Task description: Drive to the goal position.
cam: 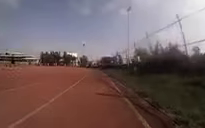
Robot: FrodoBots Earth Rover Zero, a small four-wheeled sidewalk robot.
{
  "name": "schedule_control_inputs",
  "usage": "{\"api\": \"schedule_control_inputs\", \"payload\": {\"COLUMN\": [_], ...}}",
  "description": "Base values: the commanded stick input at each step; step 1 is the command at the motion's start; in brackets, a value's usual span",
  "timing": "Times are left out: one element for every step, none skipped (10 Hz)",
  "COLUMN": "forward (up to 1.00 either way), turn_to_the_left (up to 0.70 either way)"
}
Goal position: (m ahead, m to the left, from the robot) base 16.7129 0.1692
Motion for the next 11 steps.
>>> {"api": "schedule_control_inputs", "payload": {"forward": [0.5, 0.5, 0.5, 0.5, 0.5, 0.5, 0.5, 0.5, 0.5, 0.5, 0.5], "turn_to_the_left": [0.0, 0.0, 0.0, 0.0, 0.0, 0.0, 0.0, 0.0, 0.0, 0.0, 0.0]}}
